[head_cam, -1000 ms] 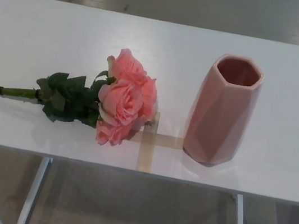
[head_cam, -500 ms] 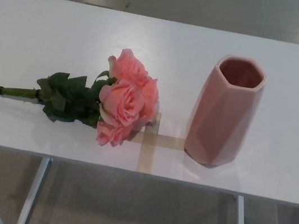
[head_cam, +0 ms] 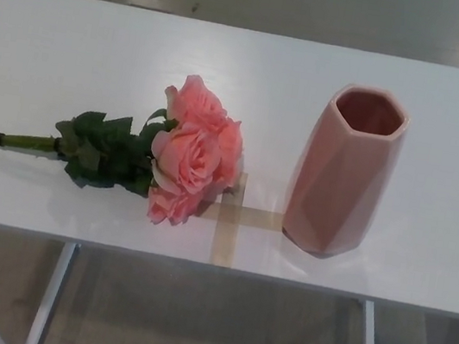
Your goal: Use the left hand to pick up the rose and then lift and insert it into the pink vase.
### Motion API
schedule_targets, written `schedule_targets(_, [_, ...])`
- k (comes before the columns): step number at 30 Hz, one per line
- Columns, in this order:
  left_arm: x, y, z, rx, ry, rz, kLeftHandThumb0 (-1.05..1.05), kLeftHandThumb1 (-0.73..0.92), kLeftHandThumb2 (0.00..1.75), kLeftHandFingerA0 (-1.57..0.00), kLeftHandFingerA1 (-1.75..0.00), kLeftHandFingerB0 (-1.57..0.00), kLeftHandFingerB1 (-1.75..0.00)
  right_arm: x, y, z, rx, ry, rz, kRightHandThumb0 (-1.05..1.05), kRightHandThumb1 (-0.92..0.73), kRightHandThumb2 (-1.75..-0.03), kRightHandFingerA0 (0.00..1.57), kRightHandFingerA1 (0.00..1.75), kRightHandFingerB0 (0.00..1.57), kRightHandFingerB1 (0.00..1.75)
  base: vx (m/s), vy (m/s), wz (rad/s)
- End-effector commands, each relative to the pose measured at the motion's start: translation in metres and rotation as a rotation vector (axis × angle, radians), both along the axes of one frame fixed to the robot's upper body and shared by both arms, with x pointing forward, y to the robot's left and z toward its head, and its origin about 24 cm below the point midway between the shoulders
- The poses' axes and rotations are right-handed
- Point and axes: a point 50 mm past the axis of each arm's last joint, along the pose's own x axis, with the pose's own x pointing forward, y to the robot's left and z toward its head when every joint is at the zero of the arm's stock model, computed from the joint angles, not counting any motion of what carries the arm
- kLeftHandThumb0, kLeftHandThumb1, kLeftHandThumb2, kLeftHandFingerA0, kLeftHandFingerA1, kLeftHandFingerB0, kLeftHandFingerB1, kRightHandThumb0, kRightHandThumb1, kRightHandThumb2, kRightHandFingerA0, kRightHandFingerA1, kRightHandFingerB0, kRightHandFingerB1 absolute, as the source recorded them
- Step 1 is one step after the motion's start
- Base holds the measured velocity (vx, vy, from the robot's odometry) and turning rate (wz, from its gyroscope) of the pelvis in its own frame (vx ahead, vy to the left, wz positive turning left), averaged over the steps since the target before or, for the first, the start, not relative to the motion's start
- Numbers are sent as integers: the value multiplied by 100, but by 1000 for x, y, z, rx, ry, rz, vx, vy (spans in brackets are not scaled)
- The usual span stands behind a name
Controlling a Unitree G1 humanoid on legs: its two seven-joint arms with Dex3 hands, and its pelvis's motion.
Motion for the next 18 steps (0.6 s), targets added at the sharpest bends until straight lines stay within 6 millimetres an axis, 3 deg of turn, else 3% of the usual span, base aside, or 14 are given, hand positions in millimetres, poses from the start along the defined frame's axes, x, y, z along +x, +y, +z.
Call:
schedule_targets(1, [-20, -45, 62, -417, 75, -629, -39, 41, 52, -70, -47, -63, -43, -7, -4, -2, -15, 17, -8, -24, -56, -56, 70, 50, 60, 45, 0, 0, 0])
schedule_targets(3, [-20, -57, 90, -392, 36, -760, -38, 40, 52, -70, -48, -62, -42, -7, -3, -2, -24, 20, 0, -24, -55, -56, 68, 49, 61, 45, 0, 0, 0])
schedule_targets(7, [-22, -68, 115, -382, -30, -825, -42, 40, 53, -69, -48, -62, -42, -6, -4, -1, -28, 19, 5, -24, -55, -56, 68, 49, 61, 45, 0, 0, 0])
schedule_targets(8, [-23, -76, 134, -392, -114, -868, -44, 40, 53, -67, -48, -59, -41, -6, -4, -1, -23, 18, 0, -24, -56, -56, 69, 49, 61, 45, 0, 0, 0])
schedule_targets(9, [-24, -78, 140, -393, -141, -875, -44, 41, 53, -65, -47, -56, -40, -6, -4, -1, -23, 19, 1, -24, -56, -56, 70, 49, 61, 45, 0, 0, 0])
schedule_targets(10, [-24, -82, 153, -378, -230, -874, -51, 37, 66, -51, -50, -43, -44, -7, -4, -2, -25, 22, 4, -24, -55, -56, 69, 49, 62, 46, 0, 0, 0])
schedule_targets(11, [-25, -85, 166, -359, -320, -865, -51, 37, 66, -51, -50, -43, -44, -7, -4, -2, -28, 24, 6, -24, -55, -56, 69, 49, 62, 46, 0, 0, 0])
schedule_targets(12, [-25, -87, 175, -343, -389, -852, -47, 41, 53, -51, -43, -44, -36, -7, -4, -2, -28, 25, 7, -24, -55, -56, 70, 49, 62, 45, 0, 0, 0])
schedule_targets(13, [-25, -90, 186, -328, -491, -820, -45, 33, 73, -45, -55, -30, -44, -9, -4, -2, -28, 28, 5, -24, -55, -56, 70, 49, 62, 45, 0, 0, 0])
schedule_targets(14, [-23, -92, 194, -312, -579, -797, -53, 38, 65, -39, -46, -36, -41, -9, -4, -3, -30, 29, 6, -24, -55, -56, 70, 49, 62, 45, 0, 0, 0])
schedule_targets(15, [-22, -93, 197, -307, -612, -788, -53, 38, 65, -39, -46, -36, -41, -9, -5, -3, -31, 30, 6, -24, -55, -56, 70, 49, 62, 45, 0, 0, 0])
schedule_targets(16, [-19, -94, 205, -286, -680, -774, -46, 42, 53, -39, -39, -37, -34, -8, -4, -2, -32, 29, 6, -24, -55, -56, 70, 49, 62, 45, 0, 0, 0])
schedule_targets(17, [-18, -95, 210, -278, -719, -766, -52, 36, 69, -35, -48, -30, -41, -8, -4, -2, -31, 29, 4, -24, -55, -56, 71, 49, 62, 45, 0, 0, 0])
schedule_targets(18, [-16, -96, 216, -269, -760, -755, -53, 37, 68, -31, -45, -30, -41, -8, -3, -3, -32, 31, 4, -24, -55, -56, 72, 50, 62, 45, 0, 0, 0])
